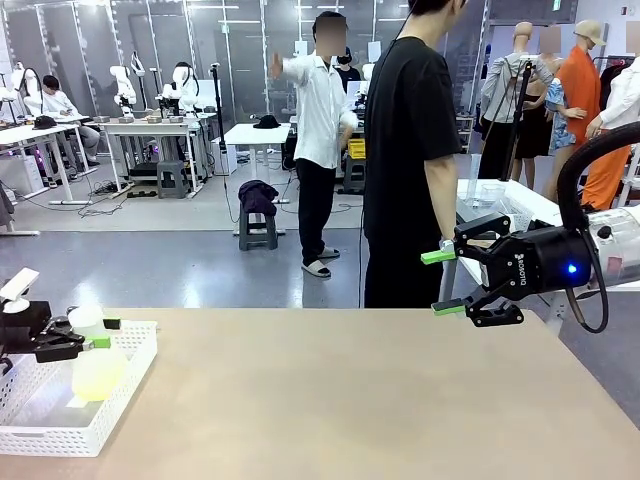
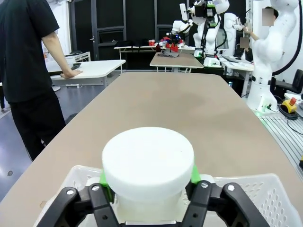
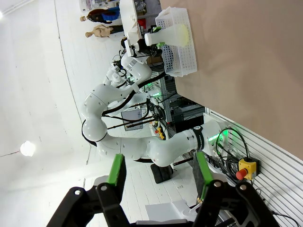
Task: Prepare the solutions needed for the experiment.
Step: When the human places the Big flask in the center of the table, pick up the Big flask and place it in the left Organizing basket.
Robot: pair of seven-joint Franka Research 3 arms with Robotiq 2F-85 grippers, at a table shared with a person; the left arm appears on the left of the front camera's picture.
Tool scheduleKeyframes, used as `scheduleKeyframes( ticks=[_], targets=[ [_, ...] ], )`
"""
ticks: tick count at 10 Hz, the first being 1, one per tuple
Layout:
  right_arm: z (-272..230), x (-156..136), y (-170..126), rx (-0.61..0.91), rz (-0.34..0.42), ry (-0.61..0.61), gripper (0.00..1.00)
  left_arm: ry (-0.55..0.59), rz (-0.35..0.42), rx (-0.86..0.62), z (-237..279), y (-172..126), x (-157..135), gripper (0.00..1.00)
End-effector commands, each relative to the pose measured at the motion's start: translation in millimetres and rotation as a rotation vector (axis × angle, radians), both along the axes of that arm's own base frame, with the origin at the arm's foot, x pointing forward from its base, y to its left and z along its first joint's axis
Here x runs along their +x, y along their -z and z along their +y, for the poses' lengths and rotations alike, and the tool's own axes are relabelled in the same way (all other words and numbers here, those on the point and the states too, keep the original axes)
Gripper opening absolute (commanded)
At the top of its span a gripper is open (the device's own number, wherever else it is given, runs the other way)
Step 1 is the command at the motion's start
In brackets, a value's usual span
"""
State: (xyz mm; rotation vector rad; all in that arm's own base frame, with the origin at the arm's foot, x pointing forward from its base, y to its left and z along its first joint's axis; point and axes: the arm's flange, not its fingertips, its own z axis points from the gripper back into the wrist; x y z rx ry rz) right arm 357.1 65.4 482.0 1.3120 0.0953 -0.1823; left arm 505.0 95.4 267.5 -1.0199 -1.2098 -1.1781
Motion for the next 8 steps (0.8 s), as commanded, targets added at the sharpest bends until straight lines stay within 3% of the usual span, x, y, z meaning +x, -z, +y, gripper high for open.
scheduleKeyframes(
  ticks=[1, 2, 8],
  targets=[
    [0.4, 0.1, -1.0, 0.008, -0.004, -0.001, 0.72, 0.005, 0.007, 0.022, 4.4, 1.1, -3.0, 0.83],
    [0.4, 0.1, -1.0, 0.008, -0.004, -0.001, 0.72, -0.001, 0.006, 0.026, 8.4, 0.4, -6.1, 1.0],
    [0.4, 0.1, -1.0, 0.008, -0.004, -0.001, 0.72, -0.006, -0.023, 0.001, 27.2, -9.9, -27.0, 1.0]
  ],
)
